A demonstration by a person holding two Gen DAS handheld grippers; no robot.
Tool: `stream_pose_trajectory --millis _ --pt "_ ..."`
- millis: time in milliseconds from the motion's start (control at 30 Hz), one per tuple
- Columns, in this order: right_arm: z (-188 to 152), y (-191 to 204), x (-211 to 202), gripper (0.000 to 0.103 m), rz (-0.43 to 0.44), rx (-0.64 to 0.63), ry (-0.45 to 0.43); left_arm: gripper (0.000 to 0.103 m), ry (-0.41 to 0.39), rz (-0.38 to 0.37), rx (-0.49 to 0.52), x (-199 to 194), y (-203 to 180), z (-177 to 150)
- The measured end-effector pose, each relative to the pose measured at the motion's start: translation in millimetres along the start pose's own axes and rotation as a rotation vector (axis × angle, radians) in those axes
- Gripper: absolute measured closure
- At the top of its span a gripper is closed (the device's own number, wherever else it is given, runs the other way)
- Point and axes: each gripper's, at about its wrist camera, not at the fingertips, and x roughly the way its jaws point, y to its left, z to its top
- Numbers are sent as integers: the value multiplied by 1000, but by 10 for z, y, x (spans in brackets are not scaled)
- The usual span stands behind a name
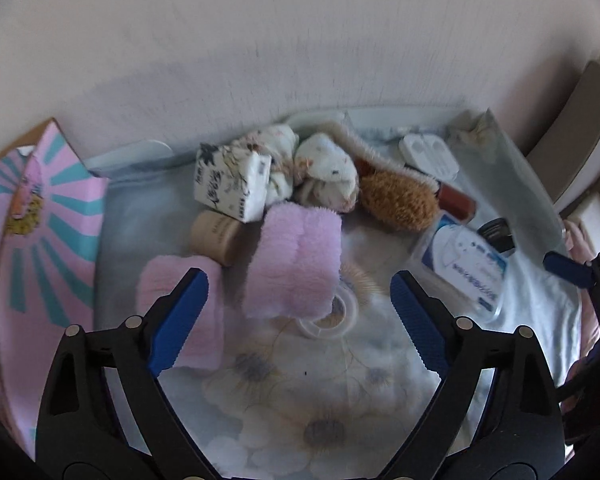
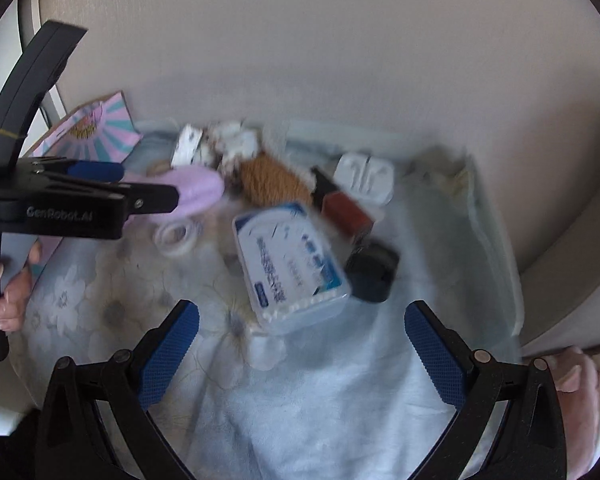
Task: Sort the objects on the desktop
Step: 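Grasp the pink fuzzy hair tie with left tool while right tool grasps the white floss box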
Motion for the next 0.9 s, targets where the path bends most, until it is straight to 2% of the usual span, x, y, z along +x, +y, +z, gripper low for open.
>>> stream_pose_trajectory --millis 133,400,467,500,533,567,667,900 --pt "-13 35 138 8 61 -23 0 19 38 4 -12 185 4 -24" --pt "105 24 361 19 97 -107 -20 35 44 0 -19 319 36 6" --pt "144 49 386 29 106 -140 -30 44 43 -8 -19 331 40 32" --pt "162 62 401 36 106 -153 -30 45 46 -13 -20 337 39 46" --pt "178 74 416 45 103 -167 -27 51 48 -20 -22 343 43 59" --pt "184 86 427 47 97 -182 -26 57 53 -26 -26 352 52 68" --pt "174 109 401 47 81 -208 -32 61 55 -25 -30 341 65 60" --pt "123 80 195 47 76 -169 -21 61 45 -34 -26 51 12 36"
